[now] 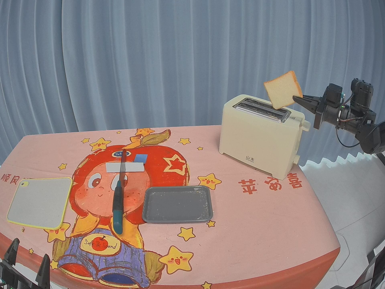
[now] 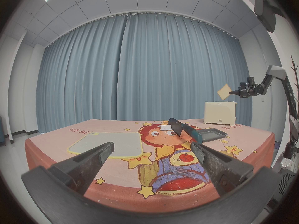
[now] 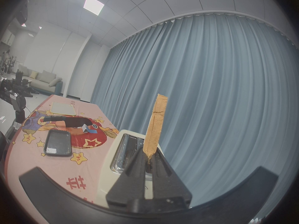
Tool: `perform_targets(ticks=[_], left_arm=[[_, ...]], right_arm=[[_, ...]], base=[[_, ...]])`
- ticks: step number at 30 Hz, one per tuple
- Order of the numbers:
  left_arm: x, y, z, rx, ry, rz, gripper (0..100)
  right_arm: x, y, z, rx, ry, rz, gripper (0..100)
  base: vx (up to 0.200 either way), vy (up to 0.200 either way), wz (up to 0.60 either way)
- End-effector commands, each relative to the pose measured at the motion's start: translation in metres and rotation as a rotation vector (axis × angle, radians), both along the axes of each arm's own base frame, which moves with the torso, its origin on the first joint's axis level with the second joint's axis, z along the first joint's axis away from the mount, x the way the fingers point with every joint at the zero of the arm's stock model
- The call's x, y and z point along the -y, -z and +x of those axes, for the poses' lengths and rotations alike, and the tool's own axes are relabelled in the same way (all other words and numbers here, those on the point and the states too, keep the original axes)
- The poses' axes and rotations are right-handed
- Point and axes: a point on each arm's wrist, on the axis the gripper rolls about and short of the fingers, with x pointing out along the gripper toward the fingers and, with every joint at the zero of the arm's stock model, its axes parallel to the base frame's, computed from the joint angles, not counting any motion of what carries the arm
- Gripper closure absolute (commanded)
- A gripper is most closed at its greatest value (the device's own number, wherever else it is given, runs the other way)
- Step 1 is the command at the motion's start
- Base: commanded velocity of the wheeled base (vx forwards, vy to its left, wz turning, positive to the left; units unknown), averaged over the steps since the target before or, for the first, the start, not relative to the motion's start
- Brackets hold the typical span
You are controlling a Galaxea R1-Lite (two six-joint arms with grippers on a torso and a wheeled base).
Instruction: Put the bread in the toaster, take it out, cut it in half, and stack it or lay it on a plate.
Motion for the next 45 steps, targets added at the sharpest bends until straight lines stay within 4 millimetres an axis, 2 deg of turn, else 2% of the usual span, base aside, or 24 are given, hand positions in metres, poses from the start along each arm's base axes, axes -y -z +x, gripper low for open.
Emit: perform_targets(ticks=[1,7,24,45], left_arm=[[0.0,0.005,0.001,-0.015,0.0,0.0,0],[0.0,0.005,0.001,-0.015,0.0,0.0,0],[0.0,0.005,0.001,-0.015,0.0,0.0,0],[0.0,0.005,0.001,-0.015,-0.001,0.0,0]], right_arm=[[0.001,0.012,0.008,-0.029,0.001,-0.002,100],[-0.008,0.011,0.005,-0.024,-0.022,-0.007,100],[-0.016,0.001,0.001,0.008,-0.044,-0.007,100],[-0.02,0.021,0.004,-0.044,-0.053,-0.021,100]], base=[[0.0,0.0,0.0],[0.0,0.0,0.0],[0.0,0.0,0.0],[0.0,0.0,0.0]])
